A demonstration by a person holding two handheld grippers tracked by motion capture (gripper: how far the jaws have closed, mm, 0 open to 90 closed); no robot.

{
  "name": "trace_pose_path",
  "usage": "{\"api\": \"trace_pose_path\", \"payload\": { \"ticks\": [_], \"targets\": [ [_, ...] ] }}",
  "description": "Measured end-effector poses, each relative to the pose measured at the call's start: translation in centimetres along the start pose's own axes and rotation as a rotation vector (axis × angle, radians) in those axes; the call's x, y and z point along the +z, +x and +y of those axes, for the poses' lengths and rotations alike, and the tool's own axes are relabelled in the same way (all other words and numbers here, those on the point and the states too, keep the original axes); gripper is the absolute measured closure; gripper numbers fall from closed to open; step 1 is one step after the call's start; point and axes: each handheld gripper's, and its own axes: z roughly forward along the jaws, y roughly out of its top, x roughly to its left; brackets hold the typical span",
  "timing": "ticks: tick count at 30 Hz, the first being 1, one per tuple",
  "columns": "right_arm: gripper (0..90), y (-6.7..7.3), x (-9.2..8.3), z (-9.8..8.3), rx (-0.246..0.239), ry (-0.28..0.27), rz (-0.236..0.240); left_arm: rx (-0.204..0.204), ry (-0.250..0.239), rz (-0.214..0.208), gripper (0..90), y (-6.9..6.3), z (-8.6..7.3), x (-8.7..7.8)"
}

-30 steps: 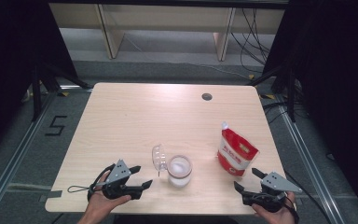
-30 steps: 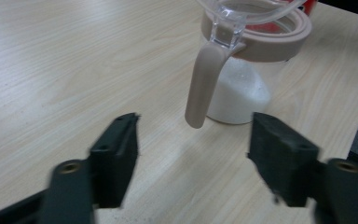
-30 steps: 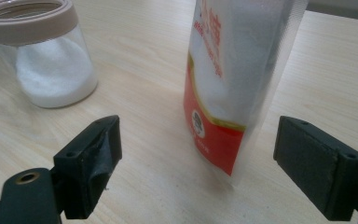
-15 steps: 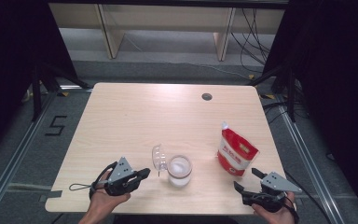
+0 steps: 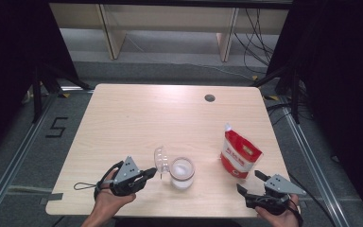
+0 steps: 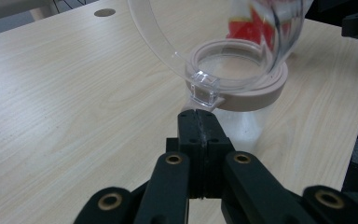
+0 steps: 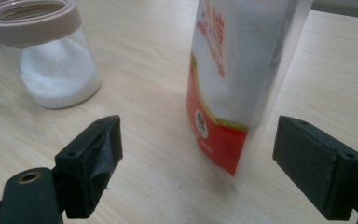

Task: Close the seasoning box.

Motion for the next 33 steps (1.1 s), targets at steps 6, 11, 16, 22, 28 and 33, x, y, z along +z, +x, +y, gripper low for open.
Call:
{"api": "trace_pose_path", "payload": {
  "ticks": [6,11,16,22,28,33],
  "targets": [
    [16.7,0.0,0.0,0.0,0.001,0.000,0.000,0.023,-0.005,-0.001,89.3,-0.1,0.4,0.1],
    [16.7,-0.1,0.1,0.0,-0.004,-0.006,0.016,0.013,-0.008,-0.005,89.3,-0.1,0.6,0.2],
    [16.7,0.0,0.1,0.0,-0.012,-0.001,0.005,0.010,-0.010,-0.005,89.3,-0.3,0.7,0.2],
    [16.7,-0.1,0.0,0.0,-0.019,0.006,0.009,0.047,-0.018,-0.008,89.3,-0.2,1.0,0.2],
    [16.7,0.0,0.1,0.0,-0.019,-0.002,0.007,0.037,-0.021,-0.001,89.3,-0.4,1.1,0.3],
    [16.7,0.0,0.2,0.0,-0.016,0.001,0.015,0.041,-0.025,-0.004,89.3,-0.5,1.2,0.3]
  ]
}}
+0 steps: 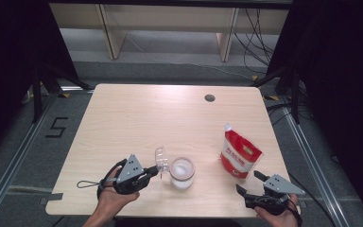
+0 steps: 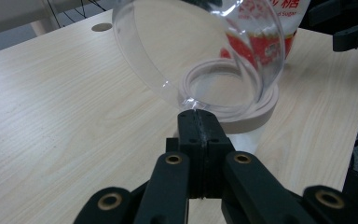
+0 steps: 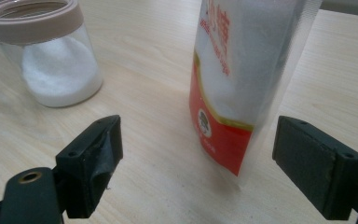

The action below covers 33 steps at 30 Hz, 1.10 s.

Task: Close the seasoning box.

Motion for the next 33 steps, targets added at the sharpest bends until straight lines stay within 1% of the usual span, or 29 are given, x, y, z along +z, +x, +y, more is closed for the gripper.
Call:
{"api": "trace_pose_path", "payload": {
  "ticks": [1,2,3,4,5,6,8,9,14,15,16,17,18,21,22,23,24,25,26,27,28,29,30,31,32,33],
  "targets": [
    [16.7,-0.06,0.03,0.01,-0.008,-0.001,0.003,-0.017,-0.002,-0.001,89.2,-0.13,-0.01,0.04],
    [16.7,-0.05,0.04,0.01,-0.008,-0.001,0.003,-0.016,-0.002,-0.001,89.2,-0.16,0.02,0.05],
    [16.7,-0.05,0.04,0.01,-0.008,-0.002,0.003,0.012,-0.001,-0.004,89.2,-0.03,0.09,0.04],
    [16.7,-0.04,0.04,0.01,-0.007,-0.002,0.003,-0.003,-0.002,-0.001,89.2,-0.15,0.08,0.05],
    [16.7,-0.04,0.04,0.01,-0.007,-0.002,0.003,-0.003,-0.003,-0.002,89.1,-0.18,0.11,0.08],
    [16.7,0.12,-0.05,-0.01,0.011,0.003,-0.008,-0.002,0.000,-0.004,89.1,-0.19,0.13,0.07],
    [16.8,0.02,0.02,-0.01,0.000,0.000,-0.002,0.005,0.001,-0.004,89.0,-0.24,0.18,0.12],
    [16.9,0.01,-0.01,0.00,-0.005,-0.001,-0.007,0.004,-0.002,-0.006,88.9,-0.27,0.20,0.16],
    [16.8,-0.03,0.05,0.01,-0.007,-0.001,0.004,0.002,-0.003,-0.007,88.7,-0.37,0.29,0.25],
    [16.8,0.06,-0.02,-0.01,0.002,0.000,-0.008,-0.018,-0.006,-0.011,88.6,-0.52,0.28,0.29],
    [16.8,0.26,-0.07,-0.02,0.028,0.009,-0.005,-0.003,-0.006,-0.010,88.4,-0.46,0.33,0.27],
    [16.9,0.26,-0.07,-0.01,0.027,0.009,-0.004,0.005,-0.005,-0.010,88.1,-0.44,0.37,0.23],
    [17.0,0.01,0.02,0.01,0.000,0.001,-0.001,0.004,-0.007,-0.010,87.8,-0.48,0.37,0.24],
    [17.1,0.03,0.01,0.00,0.001,0.002,0.000,0.007,-0.005,-0.014,87.6,-0.54,0.43,0.27],
    [17.0,0.07,0.02,0.02,0.007,-0.002,0.002,0.011,-0.005,-0.014,87.2,-0.59,0.46,0.28],
    [17.0,0.04,0.03,0.03,0.001,-0.001,0.004,0.019,-0.009,-0.021,86.9,-0.59,0.49,0.32],
    [17.0,0.01,0.06,0.05,-0.009,-0.004,0.007,0.015,-0.012,-0.021,86.5,-0.65,0.50,0.32],
    [17.0,0.05,0.03,0.05,0.003,-0.004,0.005,0.009,-0.012,-0.019,86.2,-0.69,0.49,0.29],
    [17.0,0.02,0.02,0.04,-0.003,-0.002,-0.004,0.010,-0.017,-0.027,86.0,-0.64,0.48,0.31],
    [17.0,0.05,0.01,0.02,0.004,0.000,-0.004,0.002,-0.012,-0.018,85.7,-0.70,0.47,0.20],
    [17.0,0.01,0.01,0.02,-0.002,0.000,-0.004,-0.008,-0.013,-0.020,84.9,-0.73,0.44,0.18],
    [17.0,0.01,0.03,0.02,-0.002,0.000,0.001,0.001,-0.014,-0.019,84.0,-0.63,0.44,0.11],
    [17.0,0.00,0.02,0.03,-0.003,-0.001,0.000,-0.004,-0.013,-0.021,82.1,-0.58,0.42,0.07],
    [17.0,0.06,0.03,0.03,0.005,-0.003,0.006,-0.003,-0.019,-0.025,80.0,-0.47,0.43,0.08],
    [17.0,0.08,0.03,0.02,0.008,-0.003,0.003,-0.032,-0.020,-0.024,77.1,-0.52,0.36,0.07],
    [17.0,0.06,0.07,0.02,0.004,-0.003,0.005,-0.024,-0.020,-0.033,74.3,-0.37,0.34,0.07]
  ]
}}
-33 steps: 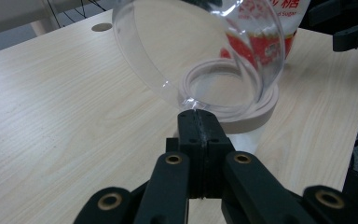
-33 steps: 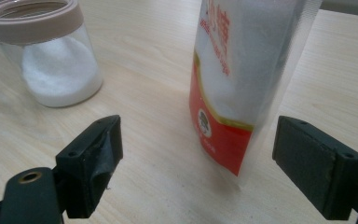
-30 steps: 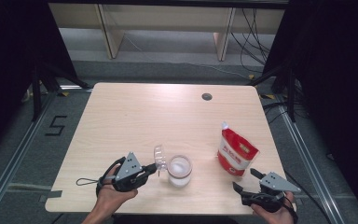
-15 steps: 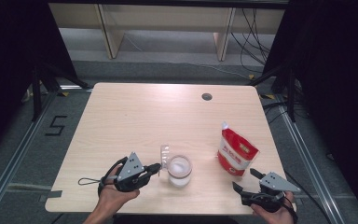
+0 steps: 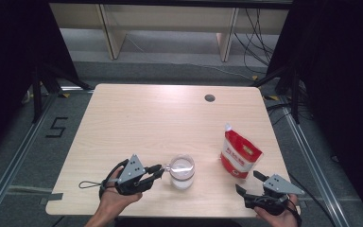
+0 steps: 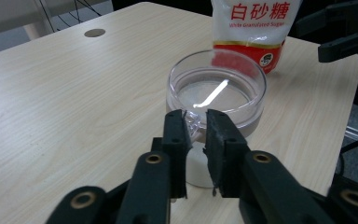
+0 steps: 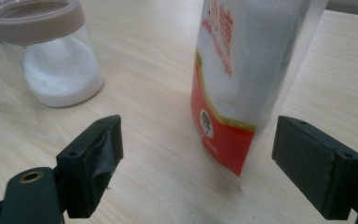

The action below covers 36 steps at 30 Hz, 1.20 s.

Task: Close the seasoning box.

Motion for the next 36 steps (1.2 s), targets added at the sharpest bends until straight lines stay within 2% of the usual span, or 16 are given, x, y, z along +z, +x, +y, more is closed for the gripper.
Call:
{"api": "trace_pose_path", "payload": {
  "ticks": [1,2,3,6,11,12,17,19,20,21,24,25,27,30,31,36],
  "targets": [
    [17.0,0.1,0.0,0.0,0.006,0.008,-0.009,-0.008,-0.002,-0.001,69.4,0.0,-0.1,0.0],
    [17.0,0.3,-0.1,0.0,0.022,0.014,-0.011,-0.038,0.003,0.001,63.9,0.0,-0.1,0.0],
    [17.0,0.2,-0.1,0.0,0.018,0.012,-0.010,-0.042,0.002,-0.017,57.7,0.2,-0.2,0.1],
    [17.0,0.0,0.0,0.0,0.007,0.000,0.000,-0.071,0.001,-0.017,48.9,0.2,-0.5,0.0],
    [16.9,0.0,0.1,0.0,-0.004,-0.002,0.003,-0.074,0.020,-0.028,37.9,0.3,-1.2,-0.3],
    [16.9,0.0,0.0,0.0,0.000,0.003,0.002,-0.090,0.024,-0.017,36.2,0.2,-1.3,-0.3],
    [16.9,0.0,0.0,0.0,-0.010,-0.005,0.003,-0.127,0.031,-0.023,29.3,0.5,-2.1,-0.6],
    [16.9,0.0,0.0,0.0,-0.010,-0.005,0.003,-0.131,0.031,-0.017,28.8,0.6,-2.3,-0.8],
    [16.9,0.0,0.0,0.0,-0.009,-0.005,0.003,-0.117,0.040,-0.018,28.1,0.7,-2.4,-1.0],
    [16.9,0.2,-0.1,0.0,0.022,0.004,-0.009,-0.120,0.037,-0.023,27.2,0.7,-2.5,-1.0],
    [16.9,0.1,-0.1,0.0,0.009,0.000,-0.006,-0.112,0.047,-0.018,25.0,0.7,-2.8,-1.3],
    [16.9,0.3,-0.2,0.0,0.028,0.008,-0.006,-0.115,0.048,-0.018,24.1,0.7,-3.0,-1.3],
    [16.9,0.3,-0.1,0.0,0.020,0.008,-0.004,-0.131,0.053,-0.022,22.2,0.7,-3.2,-1.4],
    [16.9,0.1,-0.1,0.0,0.000,0.000,-0.009,-0.105,0.063,-0.029,19.1,0.9,-3.4,-1.5],
    [16.9,0.4,-0.2,0.0,0.027,0.010,-0.007,-0.132,0.061,-0.024,18.1,0.7,-3.5,-1.5],
    [16.9,0.4,-0.1,0.0,0.018,0.008,-0.007,-0.086,0.074,-0.025,16.0,0.5,-3.7,-1.6]
  ]
}}
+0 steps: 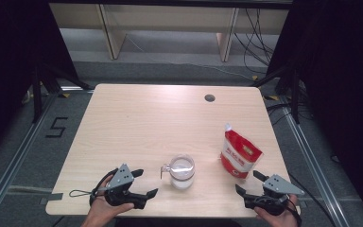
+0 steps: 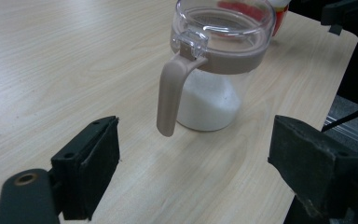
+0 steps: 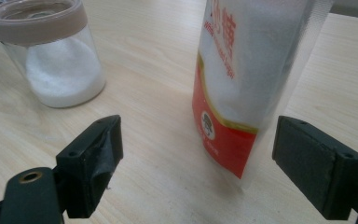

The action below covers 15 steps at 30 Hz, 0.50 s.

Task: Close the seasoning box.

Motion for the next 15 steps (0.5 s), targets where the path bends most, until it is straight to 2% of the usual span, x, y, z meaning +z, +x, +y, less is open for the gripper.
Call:
{"api": "trace_pose_path", "payload": {
  "ticks": [1,2,5,6,7,8,9,15],
  "targets": [
    [16.9,0.0,0.0,0.0,0.001,0.000,0.000,0.011,0.014,0.001,16.0,0.1,-0.1,-0.1],
    [16.9,0.0,0.0,0.0,0.002,0.000,0.001,-0.015,0.008,-0.003,16.0,-0.1,-0.2,0.1],
    [16.9,0.0,0.0,0.0,0.001,0.000,0.001,0.004,0.030,0.001,16.0,-0.1,-0.5,0.1],
    [16.9,-0.3,0.1,0.0,-0.039,-0.016,-0.007,-0.002,0.034,-0.001,16.0,-0.2,-0.6,0.1],
    [16.9,0.0,0.0,0.0,0.001,0.000,0.000,0.011,0.043,0.003,16.0,-0.2,-0.7,0.1],
    [16.8,-0.2,0.1,0.0,-0.024,-0.009,-0.004,0.002,0.038,0.008,16.0,-0.3,-0.8,0.2],
    [16.8,0.0,0.0,0.0,0.000,0.000,0.001,0.007,0.051,-0.001,16.0,-0.3,-0.8,0.2],
    [16.8,0.0,0.0,0.0,-0.003,0.004,0.002,0.019,0.082,0.001,16.0,-0.6,-1.5,0.4]
  ]
}}
